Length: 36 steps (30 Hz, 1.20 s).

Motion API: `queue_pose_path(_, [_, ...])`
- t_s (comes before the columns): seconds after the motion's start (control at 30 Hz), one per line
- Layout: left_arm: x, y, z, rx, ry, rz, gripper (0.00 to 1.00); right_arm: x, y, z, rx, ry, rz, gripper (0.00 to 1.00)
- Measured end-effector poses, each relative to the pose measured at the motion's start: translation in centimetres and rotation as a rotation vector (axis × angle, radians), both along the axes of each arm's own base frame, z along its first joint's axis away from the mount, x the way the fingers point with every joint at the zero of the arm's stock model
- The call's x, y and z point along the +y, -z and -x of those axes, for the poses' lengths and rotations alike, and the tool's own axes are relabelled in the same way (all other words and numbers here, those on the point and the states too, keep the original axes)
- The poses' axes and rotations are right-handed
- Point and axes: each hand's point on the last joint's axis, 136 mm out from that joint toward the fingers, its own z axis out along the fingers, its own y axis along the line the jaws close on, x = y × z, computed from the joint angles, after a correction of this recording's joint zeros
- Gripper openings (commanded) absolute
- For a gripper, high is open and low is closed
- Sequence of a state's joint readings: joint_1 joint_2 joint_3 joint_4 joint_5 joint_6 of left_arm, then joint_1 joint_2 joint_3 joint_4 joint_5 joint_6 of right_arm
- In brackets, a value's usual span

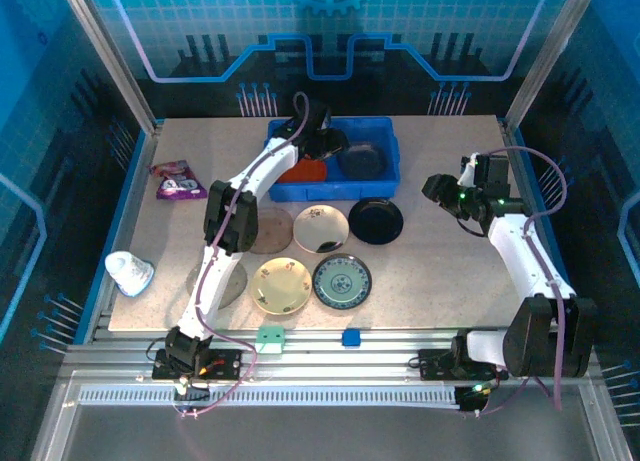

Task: Place the plates into the plastic bin on the countertop

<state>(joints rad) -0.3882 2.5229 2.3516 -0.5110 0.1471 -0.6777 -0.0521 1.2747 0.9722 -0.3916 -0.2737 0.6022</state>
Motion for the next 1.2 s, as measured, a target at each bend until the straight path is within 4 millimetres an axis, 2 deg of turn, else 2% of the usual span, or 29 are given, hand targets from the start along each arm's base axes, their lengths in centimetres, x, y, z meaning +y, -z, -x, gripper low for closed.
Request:
queue_pose_path(0.1, [0.5, -2.4, 1.0, -0.032, 0.013, -0.020, 0.50, 0.3, -0.4, 0.5, -0.018, -0.010, 0.004, 0.54])
queue_pose_path(0.23, [1.3, -7.4, 4.1, -0.097, 0.041, -0.029, 0.53, 1.5, -0.3, 1.4, -0.031, -0.049, 0.006, 0.55])
queue_pose_path(0.33, [1.2, -11.1, 7.8, -0.160, 0.085, -0.026, 0.55, 2.8, 0.4, 2.1, -0.024, -0.089, 0.001, 0.56])
queue_pose_path(0.43, [0.9, -12.8, 12.3, -0.187, 0.136, -0.029, 0.55, 4.8, 1.7, 3.2, -0.002, -0.149, -0.004, 0.55])
queue_pose_path(0.5, [1.0, -12.5, 15.0, -0.185, 0.166, -0.036, 0.56, 6.1, 2.7, 4.0, 0.020, -0.187, -0.005, 0.56])
queue_pose_path(0.6, [2.2, -10.6, 18.9, -0.142, 0.188, -0.053, 0.57, 7.6, 3.6, 4.9, 0.041, -0.236, -0.005, 0.54])
queue_pose_path(0.73, [3.8, -7.9, 22.4, -0.079, 0.201, -0.069, 0.57, 8.8, 4.6, 5.7, 0.071, -0.273, -0.007, 0.53])
queue_pose_path(0.93, [4.2, -6.0, 26.1, -0.031, 0.256, -0.041, 0.57, 10.5, 7.1, 7.9, 0.143, -0.341, -0.002, 0.48])
queue_pose_path(1.03, [3.5, -5.4, 27.6, -0.013, 0.296, -0.030, 0.57, 10.8, 8.5, 9.2, 0.182, -0.364, -0.008, 0.44])
queue_pose_path(1.2, [2.2, -3.9, 29.9, 0.022, 0.360, -0.013, 0.56, 11.4, 10.9, 11.4, 0.260, -0.393, -0.010, 0.44])
